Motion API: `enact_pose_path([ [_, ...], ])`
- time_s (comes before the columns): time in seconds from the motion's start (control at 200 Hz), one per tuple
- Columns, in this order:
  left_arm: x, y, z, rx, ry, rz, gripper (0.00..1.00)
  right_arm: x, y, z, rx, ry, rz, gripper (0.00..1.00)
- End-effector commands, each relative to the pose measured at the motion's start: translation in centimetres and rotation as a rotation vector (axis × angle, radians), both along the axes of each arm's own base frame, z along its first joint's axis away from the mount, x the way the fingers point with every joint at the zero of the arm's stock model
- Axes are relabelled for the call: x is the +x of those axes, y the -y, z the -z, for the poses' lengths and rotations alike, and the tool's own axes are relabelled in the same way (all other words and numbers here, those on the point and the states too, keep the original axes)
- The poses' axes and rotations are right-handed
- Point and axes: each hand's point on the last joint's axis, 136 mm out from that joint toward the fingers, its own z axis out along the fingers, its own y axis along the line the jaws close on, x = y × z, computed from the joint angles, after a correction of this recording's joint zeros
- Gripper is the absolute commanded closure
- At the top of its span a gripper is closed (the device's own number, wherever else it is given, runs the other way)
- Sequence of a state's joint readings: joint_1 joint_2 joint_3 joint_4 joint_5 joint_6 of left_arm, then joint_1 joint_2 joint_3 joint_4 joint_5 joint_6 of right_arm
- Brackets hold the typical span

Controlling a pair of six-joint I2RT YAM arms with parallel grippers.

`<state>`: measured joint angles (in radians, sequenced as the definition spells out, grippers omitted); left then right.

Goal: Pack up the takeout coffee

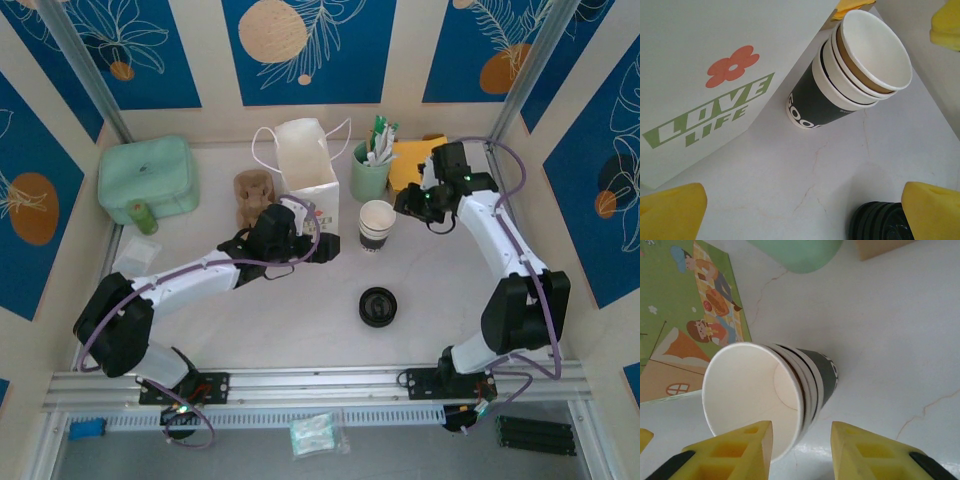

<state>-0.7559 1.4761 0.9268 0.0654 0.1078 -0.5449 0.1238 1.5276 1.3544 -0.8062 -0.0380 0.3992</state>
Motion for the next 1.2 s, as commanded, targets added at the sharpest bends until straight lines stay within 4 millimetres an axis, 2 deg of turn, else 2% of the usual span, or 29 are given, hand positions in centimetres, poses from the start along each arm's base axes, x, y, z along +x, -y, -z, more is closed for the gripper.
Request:
enact_pose_path([
  [0.0, 0.0, 0.9, -0.8, -0.019, 0.011, 0.021, 0.01, 0.2, -0.7, 0.4, -0.031, -0.037, -0.037, 0.64],
  [0.42, 0.0, 1.0, -1.0, -0.020, 0.016, 0.026, 0.01, 1.6, -1.2, 2.0, -0.135, -0.078, -0.061, 0.65],
  [0.655, -0.1, 0.9, -0.9, -0.019, 0.015, 0.026, 0.01, 2.0, -1.5, 2.6, -0.141, -0.089, -0.070, 0.75],
  [0.765, -0.1, 1.0, -1.0, -0.020, 0.016, 0.026, 0.01, 2.1, -1.5, 2.6, -0.146, -0.090, -0.073, 0.86],
  [0.915, 0.0, 0.9, -0.8, -0.019, 0.013, 0.025, 0.00, 2.0, -1.4, 1.9, -0.152, -0.074, -0.071, 1.00],
  [1.195, 0.2, 1.4, -1.2, -0.038, 0.005, 0.025, 0.01, 1.2, -1.4, -1.7, -0.124, 0.002, -0.059, 1.00],
])
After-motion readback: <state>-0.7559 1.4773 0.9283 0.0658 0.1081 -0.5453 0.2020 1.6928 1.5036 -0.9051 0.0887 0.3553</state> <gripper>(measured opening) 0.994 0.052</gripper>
